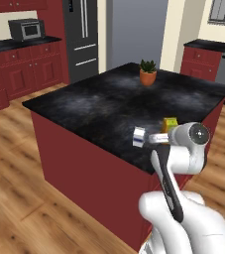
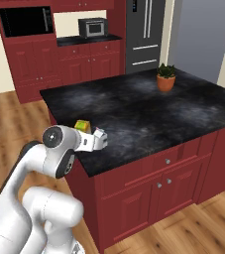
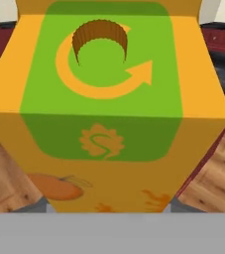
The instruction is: Pick the bottled water, milk, boxed drink from the counter and place them in the open cabinet.
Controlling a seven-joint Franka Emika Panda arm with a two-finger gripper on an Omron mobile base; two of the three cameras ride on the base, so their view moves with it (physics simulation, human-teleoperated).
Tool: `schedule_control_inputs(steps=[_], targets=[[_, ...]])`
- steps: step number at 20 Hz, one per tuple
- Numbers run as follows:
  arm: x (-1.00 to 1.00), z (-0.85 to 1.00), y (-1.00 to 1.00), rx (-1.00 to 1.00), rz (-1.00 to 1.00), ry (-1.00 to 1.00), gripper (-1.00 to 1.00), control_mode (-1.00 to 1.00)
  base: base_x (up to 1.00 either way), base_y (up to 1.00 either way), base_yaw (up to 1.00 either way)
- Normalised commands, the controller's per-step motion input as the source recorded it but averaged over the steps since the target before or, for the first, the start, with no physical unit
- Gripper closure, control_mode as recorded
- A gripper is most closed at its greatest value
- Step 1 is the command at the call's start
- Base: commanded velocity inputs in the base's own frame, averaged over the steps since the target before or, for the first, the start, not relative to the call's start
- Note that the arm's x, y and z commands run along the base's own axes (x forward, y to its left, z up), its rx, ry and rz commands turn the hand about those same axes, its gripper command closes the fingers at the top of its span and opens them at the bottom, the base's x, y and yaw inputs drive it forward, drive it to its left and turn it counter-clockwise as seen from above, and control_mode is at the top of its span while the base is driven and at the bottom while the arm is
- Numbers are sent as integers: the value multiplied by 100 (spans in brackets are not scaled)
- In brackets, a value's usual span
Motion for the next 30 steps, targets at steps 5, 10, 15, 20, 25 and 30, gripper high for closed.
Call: schedule_control_inputs(steps=[5,10,15,20,25,30], targets=[[-51,65,10,0,0,-1,100,-100,0,0,0],[-46,51,11,0,0,0,100,-100,0,0,0],[-46,34,16,0,0,-1,100,-100,0,0,0],[-51,38,16,0,0,-4,100,-100,0,0,0],[-46,26,11,0,0,-6,100,-100,0,0,0],[-48,18,6,-2,0,-10,100,-100,0,0,0]])
